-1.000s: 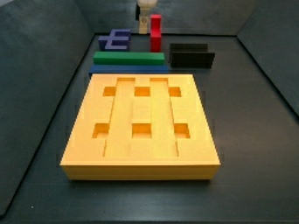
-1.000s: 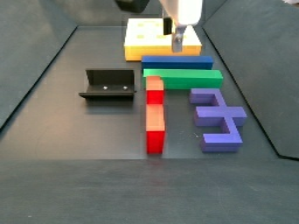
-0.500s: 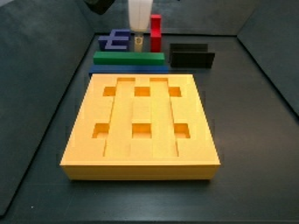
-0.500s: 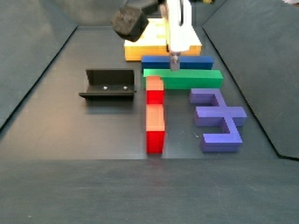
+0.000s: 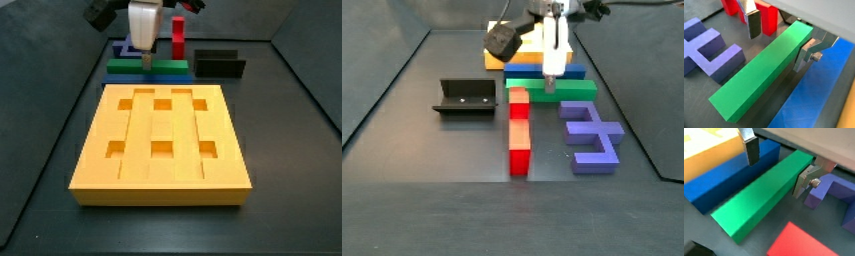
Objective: Pick up the green object. Move up. Move to above the board. Insert the green object.
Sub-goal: Pick up the green object.
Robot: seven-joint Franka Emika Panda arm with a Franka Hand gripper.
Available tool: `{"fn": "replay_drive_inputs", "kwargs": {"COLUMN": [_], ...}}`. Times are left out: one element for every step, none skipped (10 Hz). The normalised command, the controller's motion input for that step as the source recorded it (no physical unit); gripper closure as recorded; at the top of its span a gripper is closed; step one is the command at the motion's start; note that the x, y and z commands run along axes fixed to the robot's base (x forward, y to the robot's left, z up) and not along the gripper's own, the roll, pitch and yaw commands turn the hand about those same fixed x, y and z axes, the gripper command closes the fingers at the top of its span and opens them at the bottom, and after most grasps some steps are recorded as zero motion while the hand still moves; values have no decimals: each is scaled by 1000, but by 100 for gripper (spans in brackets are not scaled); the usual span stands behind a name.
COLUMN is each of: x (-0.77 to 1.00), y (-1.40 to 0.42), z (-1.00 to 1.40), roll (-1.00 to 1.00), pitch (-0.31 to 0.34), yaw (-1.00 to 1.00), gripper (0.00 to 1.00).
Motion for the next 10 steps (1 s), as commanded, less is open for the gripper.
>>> {"fn": "replay_drive_inputs", "kwargs": {"x": [-17,-77,-37,-29,-71,-131,-89,-17,0,0], "y": [63,57,91,60,0,0,0,0,0,0], "z": [-306,-237,-211,-200,-211,-197,-66,-3,0,-14], "roll": [23,33,113,134,99,86,46,23,24,14], "pitch": [0,1,57,76,54,50,54,37,11,0], "yaw": [97,43,6,3,0,0,0,23,154,157], "gripper": [0,0,0,0,0,0,0,0,0,0]}}
